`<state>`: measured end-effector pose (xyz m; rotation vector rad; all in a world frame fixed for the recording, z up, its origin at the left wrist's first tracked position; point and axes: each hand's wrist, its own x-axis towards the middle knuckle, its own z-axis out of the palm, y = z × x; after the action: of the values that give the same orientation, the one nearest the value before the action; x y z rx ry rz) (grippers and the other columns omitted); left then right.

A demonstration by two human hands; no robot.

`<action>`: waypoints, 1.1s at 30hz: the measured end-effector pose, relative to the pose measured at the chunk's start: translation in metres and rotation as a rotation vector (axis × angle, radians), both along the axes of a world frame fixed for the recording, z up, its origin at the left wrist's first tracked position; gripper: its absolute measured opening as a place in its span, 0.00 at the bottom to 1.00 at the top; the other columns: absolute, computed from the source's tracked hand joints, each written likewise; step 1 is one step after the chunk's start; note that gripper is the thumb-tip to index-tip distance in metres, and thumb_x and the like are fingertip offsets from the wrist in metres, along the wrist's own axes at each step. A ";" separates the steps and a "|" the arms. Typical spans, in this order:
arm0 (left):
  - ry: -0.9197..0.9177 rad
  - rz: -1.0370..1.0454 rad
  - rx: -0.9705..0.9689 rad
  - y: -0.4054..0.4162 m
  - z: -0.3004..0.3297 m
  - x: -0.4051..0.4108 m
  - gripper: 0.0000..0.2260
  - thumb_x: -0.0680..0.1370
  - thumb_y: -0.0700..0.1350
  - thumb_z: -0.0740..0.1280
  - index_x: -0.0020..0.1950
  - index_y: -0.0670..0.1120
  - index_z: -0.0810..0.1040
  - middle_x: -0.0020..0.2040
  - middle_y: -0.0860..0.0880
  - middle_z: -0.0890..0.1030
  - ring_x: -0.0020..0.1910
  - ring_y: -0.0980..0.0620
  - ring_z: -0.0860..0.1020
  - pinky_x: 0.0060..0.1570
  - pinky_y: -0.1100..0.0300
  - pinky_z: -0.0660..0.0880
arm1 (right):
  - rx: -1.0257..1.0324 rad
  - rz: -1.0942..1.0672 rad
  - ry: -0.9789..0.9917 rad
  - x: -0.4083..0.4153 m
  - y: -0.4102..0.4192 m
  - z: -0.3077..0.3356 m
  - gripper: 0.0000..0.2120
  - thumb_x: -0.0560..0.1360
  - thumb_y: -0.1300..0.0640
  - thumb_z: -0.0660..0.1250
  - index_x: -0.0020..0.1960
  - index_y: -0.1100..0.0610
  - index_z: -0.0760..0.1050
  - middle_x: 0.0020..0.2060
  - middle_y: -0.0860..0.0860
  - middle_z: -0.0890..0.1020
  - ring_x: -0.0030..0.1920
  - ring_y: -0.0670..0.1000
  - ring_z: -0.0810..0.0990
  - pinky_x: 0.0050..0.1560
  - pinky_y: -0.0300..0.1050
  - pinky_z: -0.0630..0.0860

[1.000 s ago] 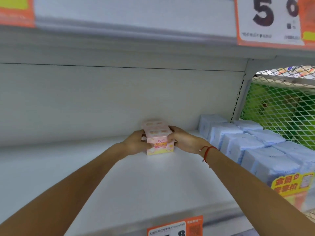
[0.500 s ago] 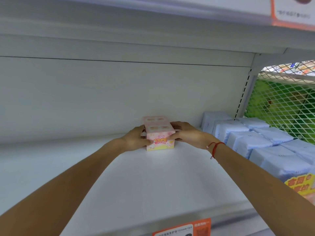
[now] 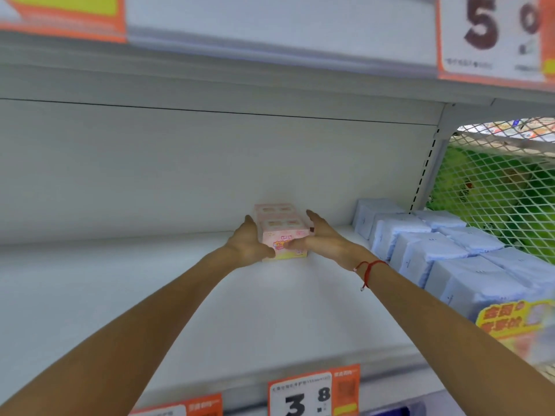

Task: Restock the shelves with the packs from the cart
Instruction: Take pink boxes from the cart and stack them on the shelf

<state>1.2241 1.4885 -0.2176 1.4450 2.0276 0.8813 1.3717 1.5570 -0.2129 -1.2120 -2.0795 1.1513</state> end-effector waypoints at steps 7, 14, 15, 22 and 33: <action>-0.012 -0.031 0.154 -0.049 0.024 0.025 0.31 0.75 0.38 0.68 0.74 0.44 0.58 0.73 0.45 0.63 0.70 0.46 0.66 0.66 0.56 0.66 | 0.044 -0.092 0.031 0.038 -0.062 0.025 0.27 0.74 0.60 0.70 0.70 0.57 0.67 0.66 0.52 0.70 0.59 0.49 0.72 0.52 0.35 0.68; -0.041 0.021 0.350 -0.104 0.045 0.094 0.20 0.75 0.38 0.65 0.67 0.44 0.71 0.62 0.49 0.75 0.62 0.48 0.74 0.57 0.61 0.68 | 0.070 -0.005 -0.011 0.115 -0.145 0.039 0.11 0.76 0.67 0.63 0.56 0.62 0.78 0.43 0.56 0.80 0.35 0.46 0.78 0.34 0.30 0.71; -0.073 0.022 0.361 -0.111 0.045 0.106 0.18 0.75 0.38 0.65 0.65 0.44 0.72 0.59 0.49 0.76 0.61 0.49 0.74 0.58 0.60 0.69 | 0.085 -0.005 -0.015 0.127 -0.158 0.039 0.11 0.75 0.68 0.63 0.56 0.62 0.78 0.43 0.57 0.80 0.34 0.46 0.78 0.33 0.29 0.71; -0.257 -0.048 0.360 -0.158 0.016 0.211 0.11 0.73 0.40 0.65 0.56 0.46 0.76 0.55 0.47 0.79 0.55 0.42 0.78 0.55 0.46 0.76 | 0.465 -0.116 -0.229 0.215 -0.221 0.025 0.13 0.73 0.68 0.62 0.49 0.57 0.82 0.39 0.52 0.81 0.39 0.48 0.78 0.45 0.42 0.73; -0.029 -0.863 0.009 -0.185 -0.031 0.310 0.29 0.80 0.42 0.63 0.78 0.46 0.54 0.76 0.49 0.58 0.74 0.51 0.60 0.68 0.61 0.61 | 0.255 -0.268 -0.999 0.331 -0.237 0.027 0.27 0.77 0.42 0.61 0.71 0.56 0.65 0.67 0.58 0.71 0.67 0.60 0.68 0.65 0.53 0.68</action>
<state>1.5342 1.3036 -0.2485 2.0266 1.1527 0.5151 1.7025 1.3202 -0.1857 -2.1066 -2.4661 0.0952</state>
